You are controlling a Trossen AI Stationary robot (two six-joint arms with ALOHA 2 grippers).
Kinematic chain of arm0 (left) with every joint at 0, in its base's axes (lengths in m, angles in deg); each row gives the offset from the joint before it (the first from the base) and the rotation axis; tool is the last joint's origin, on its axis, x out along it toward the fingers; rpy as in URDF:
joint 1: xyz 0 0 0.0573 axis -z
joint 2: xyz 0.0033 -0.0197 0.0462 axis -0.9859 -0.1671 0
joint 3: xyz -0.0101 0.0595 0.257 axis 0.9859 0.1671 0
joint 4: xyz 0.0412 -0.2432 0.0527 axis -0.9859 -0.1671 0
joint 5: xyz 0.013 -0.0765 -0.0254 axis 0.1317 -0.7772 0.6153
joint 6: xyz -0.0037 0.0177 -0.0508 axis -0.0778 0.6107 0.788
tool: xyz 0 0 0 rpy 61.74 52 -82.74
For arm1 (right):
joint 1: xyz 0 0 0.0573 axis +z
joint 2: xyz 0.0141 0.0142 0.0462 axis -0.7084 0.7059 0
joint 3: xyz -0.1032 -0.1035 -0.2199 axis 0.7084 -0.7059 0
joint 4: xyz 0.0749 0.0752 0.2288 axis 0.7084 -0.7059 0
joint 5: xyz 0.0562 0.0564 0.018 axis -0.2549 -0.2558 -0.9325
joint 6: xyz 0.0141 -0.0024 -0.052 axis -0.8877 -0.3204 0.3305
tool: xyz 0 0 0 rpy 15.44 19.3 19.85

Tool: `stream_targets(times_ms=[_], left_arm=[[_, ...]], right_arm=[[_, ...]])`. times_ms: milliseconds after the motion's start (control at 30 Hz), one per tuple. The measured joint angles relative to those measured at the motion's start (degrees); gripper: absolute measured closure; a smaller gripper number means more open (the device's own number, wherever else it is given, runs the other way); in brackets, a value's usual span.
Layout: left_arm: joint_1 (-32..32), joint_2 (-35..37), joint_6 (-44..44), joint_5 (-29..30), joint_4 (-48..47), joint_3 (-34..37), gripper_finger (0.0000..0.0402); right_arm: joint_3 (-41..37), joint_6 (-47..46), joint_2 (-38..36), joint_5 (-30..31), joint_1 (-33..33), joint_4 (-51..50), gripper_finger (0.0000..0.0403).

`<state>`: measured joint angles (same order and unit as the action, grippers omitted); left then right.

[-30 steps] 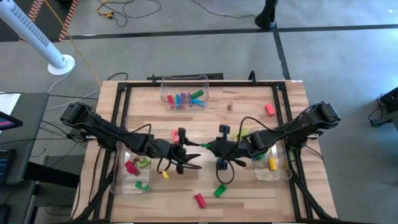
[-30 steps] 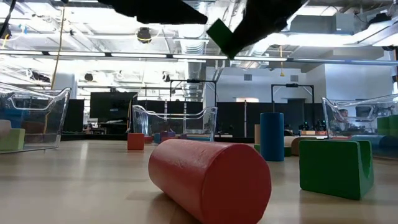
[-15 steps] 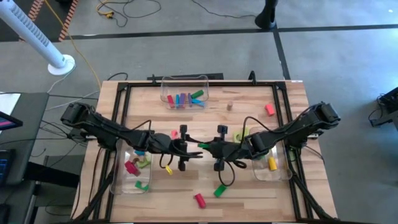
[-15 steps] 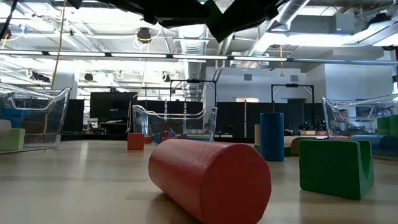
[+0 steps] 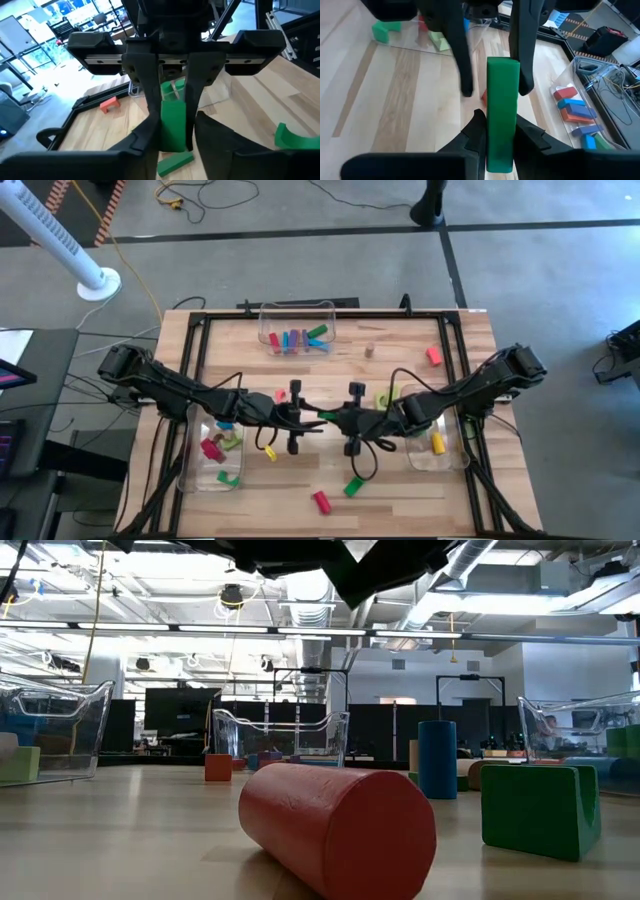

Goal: Sort blocks by size
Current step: Put the green rectangular block into the top transparent bin

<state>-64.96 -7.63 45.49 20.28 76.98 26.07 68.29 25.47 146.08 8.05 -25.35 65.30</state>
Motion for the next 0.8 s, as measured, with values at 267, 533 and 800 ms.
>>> stream_targets(times_ms=[267,533,800], left_arm=[[-0.02,0.0,-0.47,-0.59,-0.13,0.0,0.0346],[-0.02,0.0,-1.16,-0.5,-0.13,0.0,0.0345],[-0.02,0.57,-2.48,-0.11,-1.8,0.0,0.0345]], right_arm=[[0.0,0.61,0.04,0.04,0.04,0.2,0.0312],[-0.02,0.37,0.04,0.57,0.04,0.26,0.0301],[0.0,-1.0,0.04,2.7,0.0,-1.78,0.0229]])
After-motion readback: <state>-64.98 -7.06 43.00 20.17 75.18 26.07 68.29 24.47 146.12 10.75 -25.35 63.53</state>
